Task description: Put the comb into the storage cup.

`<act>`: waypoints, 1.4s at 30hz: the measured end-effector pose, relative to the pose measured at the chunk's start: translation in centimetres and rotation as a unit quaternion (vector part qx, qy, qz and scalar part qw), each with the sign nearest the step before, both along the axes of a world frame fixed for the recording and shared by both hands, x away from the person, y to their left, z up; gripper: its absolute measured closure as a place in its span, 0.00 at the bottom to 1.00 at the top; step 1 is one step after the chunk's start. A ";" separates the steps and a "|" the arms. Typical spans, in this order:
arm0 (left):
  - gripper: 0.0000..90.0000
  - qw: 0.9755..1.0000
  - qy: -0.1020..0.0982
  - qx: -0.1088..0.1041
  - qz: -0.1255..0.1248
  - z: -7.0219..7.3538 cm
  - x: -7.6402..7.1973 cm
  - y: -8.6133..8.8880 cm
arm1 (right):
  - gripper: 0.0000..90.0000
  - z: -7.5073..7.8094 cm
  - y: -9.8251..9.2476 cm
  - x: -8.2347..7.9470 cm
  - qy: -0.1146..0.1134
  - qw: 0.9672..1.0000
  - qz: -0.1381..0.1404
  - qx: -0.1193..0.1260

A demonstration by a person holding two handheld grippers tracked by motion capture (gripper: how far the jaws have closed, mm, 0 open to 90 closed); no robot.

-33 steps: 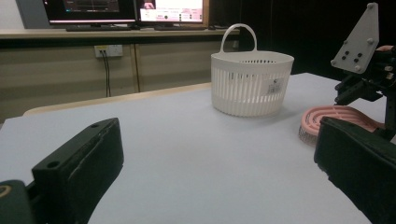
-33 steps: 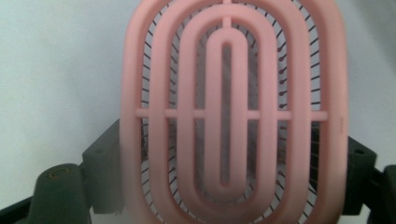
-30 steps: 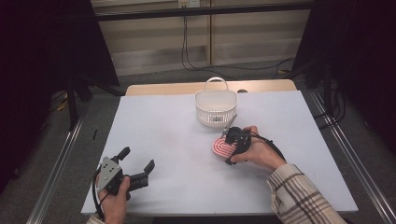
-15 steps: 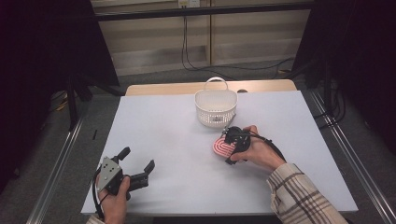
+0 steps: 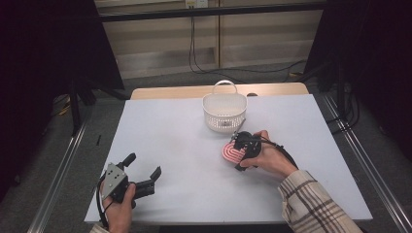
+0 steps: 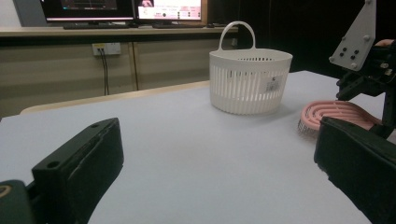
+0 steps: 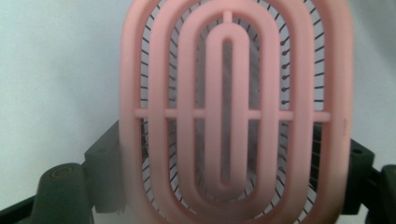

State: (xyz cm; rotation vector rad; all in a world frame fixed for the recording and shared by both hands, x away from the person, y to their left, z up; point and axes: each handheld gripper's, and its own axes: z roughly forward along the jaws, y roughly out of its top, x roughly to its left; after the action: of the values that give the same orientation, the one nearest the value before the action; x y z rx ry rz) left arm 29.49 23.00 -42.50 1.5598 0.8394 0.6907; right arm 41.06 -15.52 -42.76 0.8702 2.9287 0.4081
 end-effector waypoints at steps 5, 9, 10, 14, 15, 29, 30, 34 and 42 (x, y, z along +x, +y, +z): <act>0.02 1.000 0.000 0.002 -0.001 0.0 0.0 0.0 | 0.22 0.2 -0.2 0.0 -0.003 1.000 -0.003 0.001; 0.02 1.000 0.001 0.001 0.000 0.0 0.0 0.0 | 0.22 0.4 -0.2 0.0 -0.002 1.000 -0.002 0.002; 0.02 1.000 0.001 0.000 0.000 0.0 0.0 0.0 | 0.22 0.4 -0.2 0.0 -0.003 1.000 -0.001 0.003; 0.02 1.000 0.000 0.002 -0.002 0.0 0.0 0.0 | 0.22 0.8 -0.2 0.0 -0.005 1.000 -0.003 0.002; 0.02 1.000 0.000 0.001 -0.001 0.0 0.0 0.0 | 0.22 0.9 -0.2 0.0 -0.004 1.000 -0.003 0.002; 0.02 1.000 0.000 -0.001 -0.001 0.0 0.1 0.0 | 0.22 2.3 -1.0 0.0 -0.018 0.999 -0.015 0.026; 0.02 1.000 0.000 -0.001 -0.001 0.0 0.1 0.0 | 0.22 2.4 -1.0 0.0 -0.019 0.999 -0.015 0.029; 0.02 1.000 0.000 0.000 -0.001 0.0 0.1 0.0 | 0.22 2.9 -1.2 0.0 -0.025 0.999 -0.019 0.034; 0.02 1.000 0.001 0.000 0.000 0.0 0.0 0.0 | 0.22 3.6 -1.4 0.0 -0.033 0.998 -0.021 0.041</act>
State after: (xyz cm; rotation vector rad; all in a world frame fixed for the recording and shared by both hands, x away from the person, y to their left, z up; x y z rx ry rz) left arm 29.54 23.00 -42.53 1.5611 0.8396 0.6894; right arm 41.10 -16.96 -39.18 0.9072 2.8475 0.5458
